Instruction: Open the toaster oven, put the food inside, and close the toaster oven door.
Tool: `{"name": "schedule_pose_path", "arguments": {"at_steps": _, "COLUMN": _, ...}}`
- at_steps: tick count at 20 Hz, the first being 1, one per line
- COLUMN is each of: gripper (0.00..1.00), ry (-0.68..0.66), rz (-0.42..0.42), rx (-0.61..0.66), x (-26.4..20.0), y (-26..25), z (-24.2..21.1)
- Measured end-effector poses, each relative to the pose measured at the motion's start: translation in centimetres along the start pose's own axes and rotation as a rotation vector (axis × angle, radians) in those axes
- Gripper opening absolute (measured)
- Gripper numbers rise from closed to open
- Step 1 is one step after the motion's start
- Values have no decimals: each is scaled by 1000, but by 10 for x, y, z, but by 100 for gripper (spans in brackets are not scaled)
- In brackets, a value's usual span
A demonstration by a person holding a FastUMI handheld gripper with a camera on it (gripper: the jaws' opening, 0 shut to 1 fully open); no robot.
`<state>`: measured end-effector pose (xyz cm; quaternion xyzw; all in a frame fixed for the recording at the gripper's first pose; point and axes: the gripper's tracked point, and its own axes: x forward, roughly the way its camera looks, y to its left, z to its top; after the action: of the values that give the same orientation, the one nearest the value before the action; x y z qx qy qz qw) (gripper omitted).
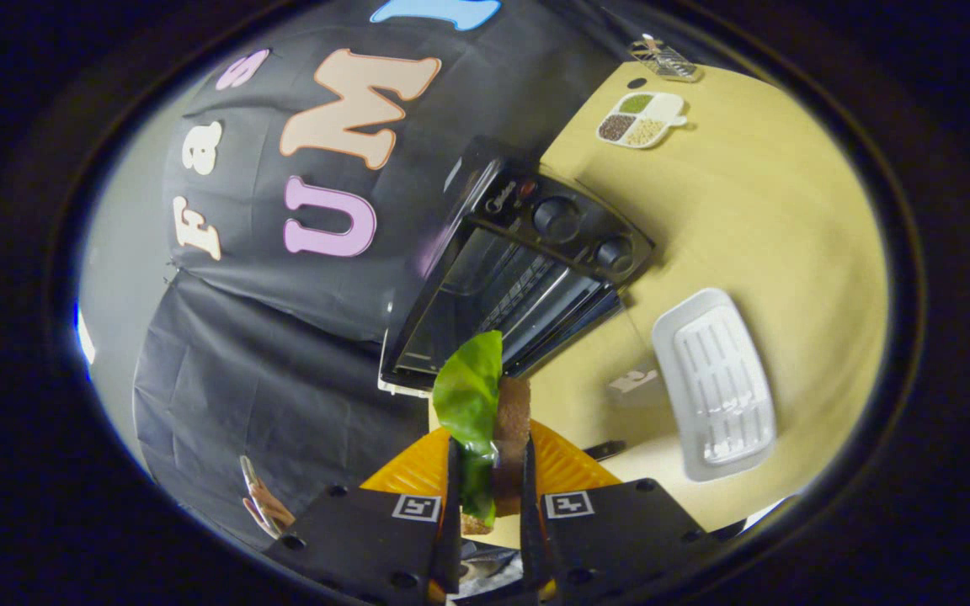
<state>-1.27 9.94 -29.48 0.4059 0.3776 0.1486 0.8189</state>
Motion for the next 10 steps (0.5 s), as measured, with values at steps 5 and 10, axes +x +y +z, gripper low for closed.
{"name": "schedule_pose_path", "arguments": {"at_steps": 5, "gripper": 30, "ry": -100, "rz": 64, "rx": 89, "x": 48, "y": 23, "z": -4}}
{"name": "schedule_pose_path", "arguments": {"at_steps": 10, "gripper": 30, "ry": -219, "rz": 99, "rx": 153, "x": 90, "y": 39, "z": 26}}
